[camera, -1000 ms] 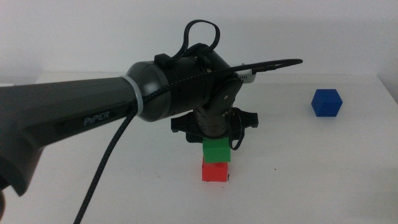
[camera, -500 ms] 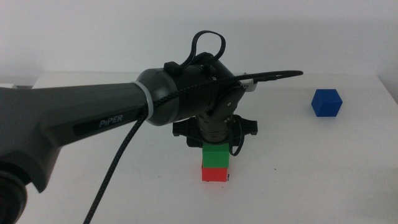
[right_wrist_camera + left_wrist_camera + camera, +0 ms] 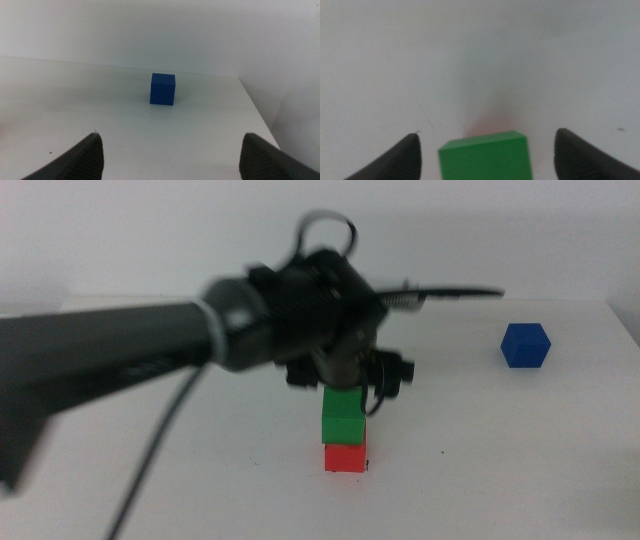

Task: Stack red cubes first, then green, then blue cubes in a specific spot.

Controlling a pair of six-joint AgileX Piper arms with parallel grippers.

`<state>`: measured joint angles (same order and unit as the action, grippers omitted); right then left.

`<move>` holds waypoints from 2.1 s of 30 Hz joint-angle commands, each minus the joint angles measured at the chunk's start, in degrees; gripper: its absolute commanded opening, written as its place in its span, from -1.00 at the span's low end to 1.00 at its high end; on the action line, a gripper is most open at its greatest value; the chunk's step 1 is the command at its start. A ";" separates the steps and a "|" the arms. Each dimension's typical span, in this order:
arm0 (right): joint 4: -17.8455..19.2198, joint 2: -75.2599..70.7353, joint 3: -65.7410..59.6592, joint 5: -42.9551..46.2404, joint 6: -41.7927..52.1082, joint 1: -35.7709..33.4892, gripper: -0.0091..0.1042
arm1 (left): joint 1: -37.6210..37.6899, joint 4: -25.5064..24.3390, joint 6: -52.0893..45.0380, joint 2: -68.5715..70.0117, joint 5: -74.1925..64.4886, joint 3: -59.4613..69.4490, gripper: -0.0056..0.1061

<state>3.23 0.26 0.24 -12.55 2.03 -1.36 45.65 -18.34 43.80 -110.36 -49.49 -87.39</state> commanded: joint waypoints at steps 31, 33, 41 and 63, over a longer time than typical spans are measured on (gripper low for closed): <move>0.28 -0.26 -0.24 0.55 0.43 0.28 0.80 | -7.88 24.43 -46.80 64.98 -8.82 18.55 0.78; 0.28 -0.26 -0.24 0.55 0.43 0.28 0.80 | -7.88 24.17 -46.80 64.98 -8.82 18.55 0.78; 3.66 -0.26 -0.24 4.20 3.41 0.28 0.80 | -7.88 23.72 -46.80 64.98 -8.82 18.55 0.78; -9.39 52.66 47.82 -29.47 -2.78 0.28 0.80 | -7.88 21.34 -46.99 64.98 -3.34 18.55 0.78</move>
<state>-6.07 48.19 44.49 -39.11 -1.46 -1.36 37.78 3.30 -3.08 -45.52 -53.88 -68.91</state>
